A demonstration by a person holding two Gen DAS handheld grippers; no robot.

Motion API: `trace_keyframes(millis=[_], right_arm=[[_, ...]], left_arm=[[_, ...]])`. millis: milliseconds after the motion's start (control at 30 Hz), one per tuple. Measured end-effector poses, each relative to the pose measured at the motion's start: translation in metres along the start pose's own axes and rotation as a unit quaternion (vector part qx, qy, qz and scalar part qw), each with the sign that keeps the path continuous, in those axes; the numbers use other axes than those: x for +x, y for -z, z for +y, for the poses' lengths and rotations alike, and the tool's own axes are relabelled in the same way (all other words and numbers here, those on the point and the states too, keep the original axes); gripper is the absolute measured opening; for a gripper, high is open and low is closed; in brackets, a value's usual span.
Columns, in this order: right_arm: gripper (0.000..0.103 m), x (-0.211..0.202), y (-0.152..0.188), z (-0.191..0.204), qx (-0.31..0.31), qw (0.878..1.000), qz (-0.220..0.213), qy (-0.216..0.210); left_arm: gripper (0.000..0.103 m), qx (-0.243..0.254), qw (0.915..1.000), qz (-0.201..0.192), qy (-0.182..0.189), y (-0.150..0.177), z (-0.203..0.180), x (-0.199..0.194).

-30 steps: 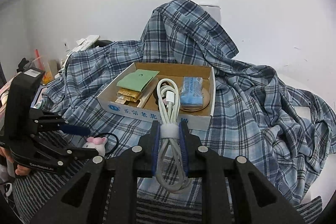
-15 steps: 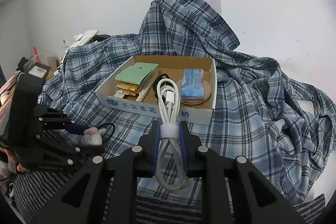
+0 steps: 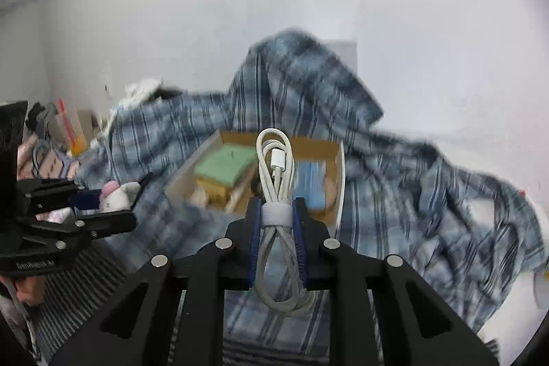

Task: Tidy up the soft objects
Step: 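Carry the plush and white cable over the box with both grippers, then lower the plush into the box with the left gripper while the right gripper releases the cable inside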

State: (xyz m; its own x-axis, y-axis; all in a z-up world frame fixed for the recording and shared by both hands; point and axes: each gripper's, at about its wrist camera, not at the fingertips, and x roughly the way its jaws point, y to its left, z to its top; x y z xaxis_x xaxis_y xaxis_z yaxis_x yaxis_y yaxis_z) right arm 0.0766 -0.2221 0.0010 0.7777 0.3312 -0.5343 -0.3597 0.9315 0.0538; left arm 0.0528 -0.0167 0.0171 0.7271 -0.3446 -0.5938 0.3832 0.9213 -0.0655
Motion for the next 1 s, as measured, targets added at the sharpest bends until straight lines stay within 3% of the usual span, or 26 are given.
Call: trace_keyframes(millis=[133, 233, 367, 433, 600, 867, 1000], right_arm=[[0.017, -0.01, -0.046, 0.007, 0.002, 0.999, -0.037, 0.011], [0.017, -0.003, -0.085, 0.011, 0.007, 0.998, -0.053, 0.015], [0.017, 0.019, -0.122, 0.007, 0.034, 0.998, -0.048, 0.013], [0.017, 0.031, -0.129, 0.005, 0.048, 0.998, -0.051, 0.009], [0.017, 0.064, -0.111, 0.0, 0.059, 0.997, -0.052, 0.021], [0.017, 0.111, -0.077, -0.008, 0.038, 0.999, 0.011, 0.025], [0.017, 0.126, -0.066, -0.01, 0.032, 0.998, 0.041, 0.02]], left_arm=[[0.037, -0.027, 0.9966, -0.069, -0.035, -0.05, 0.001, -0.001], [0.037, -0.036, 0.9935, -0.093, -0.054, -0.09, 0.003, 0.014], [0.037, -0.042, 0.9927, -0.098, -0.057, -0.119, 0.007, 0.036], [0.037, -0.056, 0.9942, -0.079, -0.048, -0.121, 0.02, 0.05], [0.037, -0.059, 0.995, -0.055, -0.059, -0.1, 0.037, 0.082], [0.037, -0.059, 0.9951, -0.049, -0.063, -0.082, 0.05, 0.103], [0.04, -0.063, 0.9955, -0.023, -0.066, -0.072, 0.057, 0.12]])
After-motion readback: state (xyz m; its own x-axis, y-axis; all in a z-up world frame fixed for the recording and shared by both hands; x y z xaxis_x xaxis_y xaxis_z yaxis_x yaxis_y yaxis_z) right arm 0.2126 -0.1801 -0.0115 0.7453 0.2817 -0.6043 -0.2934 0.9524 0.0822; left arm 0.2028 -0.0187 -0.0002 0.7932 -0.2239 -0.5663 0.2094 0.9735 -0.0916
